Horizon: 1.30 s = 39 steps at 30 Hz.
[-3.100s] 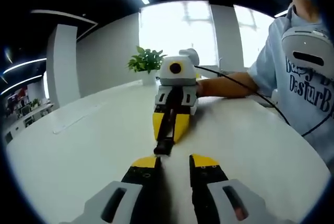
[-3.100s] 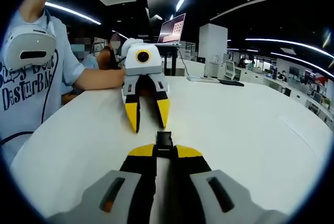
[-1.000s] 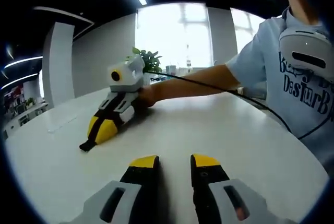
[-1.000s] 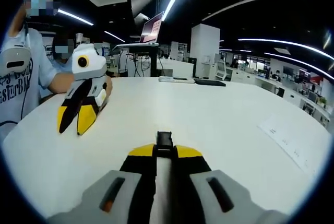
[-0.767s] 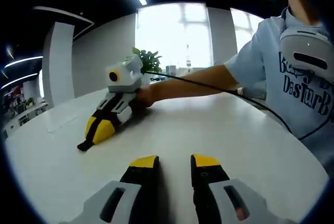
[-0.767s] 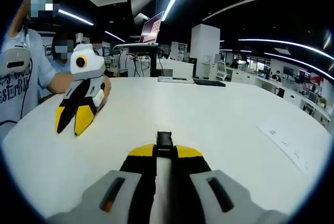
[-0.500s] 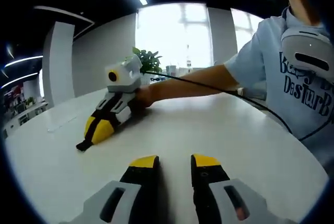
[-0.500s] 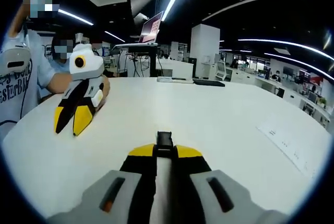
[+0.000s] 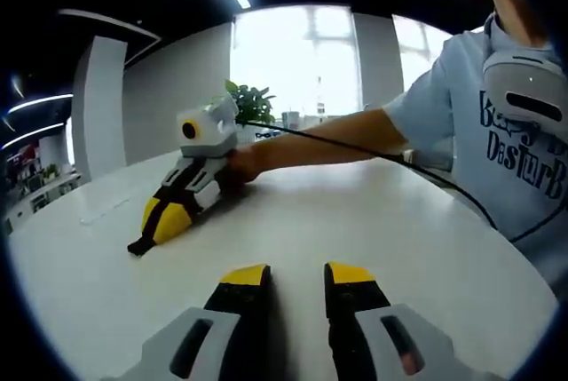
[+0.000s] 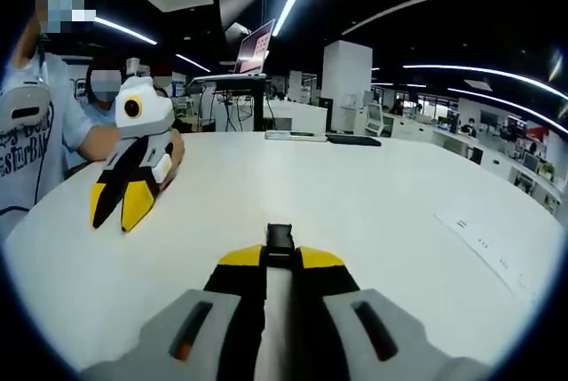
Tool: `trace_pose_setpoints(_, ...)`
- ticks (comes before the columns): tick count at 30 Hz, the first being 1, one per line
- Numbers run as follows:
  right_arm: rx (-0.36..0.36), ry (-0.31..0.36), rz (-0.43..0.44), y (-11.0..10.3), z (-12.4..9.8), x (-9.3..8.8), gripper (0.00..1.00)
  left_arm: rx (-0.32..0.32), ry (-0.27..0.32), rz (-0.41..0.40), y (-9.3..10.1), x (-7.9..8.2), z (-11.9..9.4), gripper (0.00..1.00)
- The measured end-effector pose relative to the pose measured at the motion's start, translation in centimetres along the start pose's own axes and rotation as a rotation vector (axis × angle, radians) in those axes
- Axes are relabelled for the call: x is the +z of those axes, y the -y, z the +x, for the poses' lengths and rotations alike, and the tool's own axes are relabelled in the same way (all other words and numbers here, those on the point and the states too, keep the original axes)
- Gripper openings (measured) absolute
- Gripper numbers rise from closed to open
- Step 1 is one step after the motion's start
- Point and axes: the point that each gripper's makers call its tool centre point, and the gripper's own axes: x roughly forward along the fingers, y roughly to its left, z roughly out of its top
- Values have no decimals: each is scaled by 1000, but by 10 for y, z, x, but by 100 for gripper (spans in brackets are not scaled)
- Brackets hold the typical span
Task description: Snap the two parts of the plastic buckle together until the buckle closes and remains connected.
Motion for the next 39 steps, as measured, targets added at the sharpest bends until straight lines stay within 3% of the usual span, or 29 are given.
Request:
trace_pose_setpoints(20,-9,-13,7,1,-3,-1,14,4,1,-5,-1,0,-1,23)
trace_pose_setpoints(22,-10,8,26,0,-4,4,21,4,1,-4,-1,0,0,23)
trace_pose_setpoints(23,-18,51,42,-3,-3,13,24,4,1,-4,-1,0,0,23)
trace_pose_setpoints(29,-89,153,62,1,-18,32,26,3,1,-5,-2,0,-1,23)
trace_pose_setpoints(39,-110,147,28,-27,-41,32,33,-2,-1,-5,-4,-1,-3,23)
